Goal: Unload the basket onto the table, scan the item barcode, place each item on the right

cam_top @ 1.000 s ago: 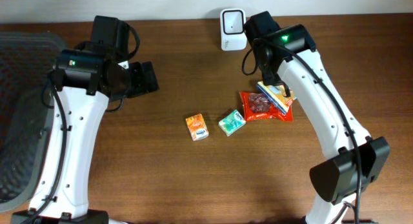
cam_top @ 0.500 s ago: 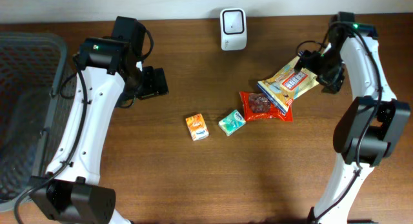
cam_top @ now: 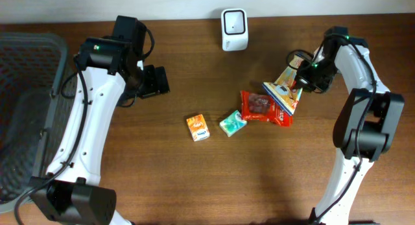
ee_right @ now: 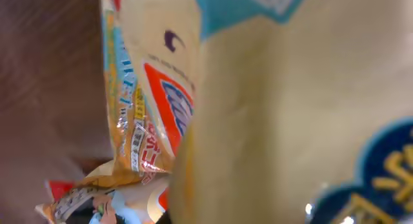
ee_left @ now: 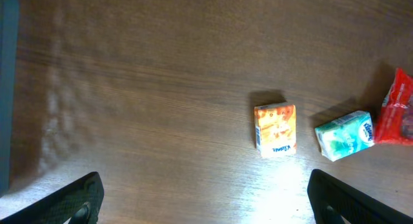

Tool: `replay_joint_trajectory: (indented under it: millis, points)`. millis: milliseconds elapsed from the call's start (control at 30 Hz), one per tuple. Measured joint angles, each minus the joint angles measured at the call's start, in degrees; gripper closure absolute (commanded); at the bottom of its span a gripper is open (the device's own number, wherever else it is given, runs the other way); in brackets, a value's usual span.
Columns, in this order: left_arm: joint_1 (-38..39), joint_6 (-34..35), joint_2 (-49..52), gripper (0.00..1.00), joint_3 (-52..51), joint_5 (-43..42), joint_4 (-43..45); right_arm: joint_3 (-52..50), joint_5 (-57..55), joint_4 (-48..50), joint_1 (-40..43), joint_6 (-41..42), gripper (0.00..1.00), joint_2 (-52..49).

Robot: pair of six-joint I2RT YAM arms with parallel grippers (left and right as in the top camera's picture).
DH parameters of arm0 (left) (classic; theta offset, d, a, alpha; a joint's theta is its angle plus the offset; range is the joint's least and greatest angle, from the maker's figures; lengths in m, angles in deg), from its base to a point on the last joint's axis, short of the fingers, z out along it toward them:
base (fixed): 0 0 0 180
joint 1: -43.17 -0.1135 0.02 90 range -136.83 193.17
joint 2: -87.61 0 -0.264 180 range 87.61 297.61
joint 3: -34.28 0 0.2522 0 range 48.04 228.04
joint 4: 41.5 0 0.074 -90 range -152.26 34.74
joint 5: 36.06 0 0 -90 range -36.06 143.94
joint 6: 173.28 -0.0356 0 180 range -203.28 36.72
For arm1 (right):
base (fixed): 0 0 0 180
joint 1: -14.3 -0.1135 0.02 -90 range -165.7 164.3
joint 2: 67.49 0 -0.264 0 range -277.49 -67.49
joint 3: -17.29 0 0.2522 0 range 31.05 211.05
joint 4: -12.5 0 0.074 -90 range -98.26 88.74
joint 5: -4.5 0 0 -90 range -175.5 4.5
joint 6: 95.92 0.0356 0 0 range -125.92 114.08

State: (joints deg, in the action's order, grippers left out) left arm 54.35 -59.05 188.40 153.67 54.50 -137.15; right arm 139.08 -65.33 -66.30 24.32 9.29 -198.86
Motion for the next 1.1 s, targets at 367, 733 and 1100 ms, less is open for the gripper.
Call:
replay_joint_trajectory:
  millis: [367, 733, 1100]
  points:
    - [0.0, 0.0, 0.0, 0.01, 0.0, 0.0, 0.3, 4.7, -36.4, -20.2, -19.8, -2.5, 0.96, 17.2]
    - [0.0, 0.0, 0.0, 0.01, 0.0, -0.2, -0.6, -3.8, -39.5, -20.8, -32.9, 8.8, 0.95, 7.0]
    - [0.0, 0.0, 0.0, 0.01, 0.0, -0.2, -0.9, 4.6, -21.0, -16.1, -39.3, 4.2, 0.96, 6.4]
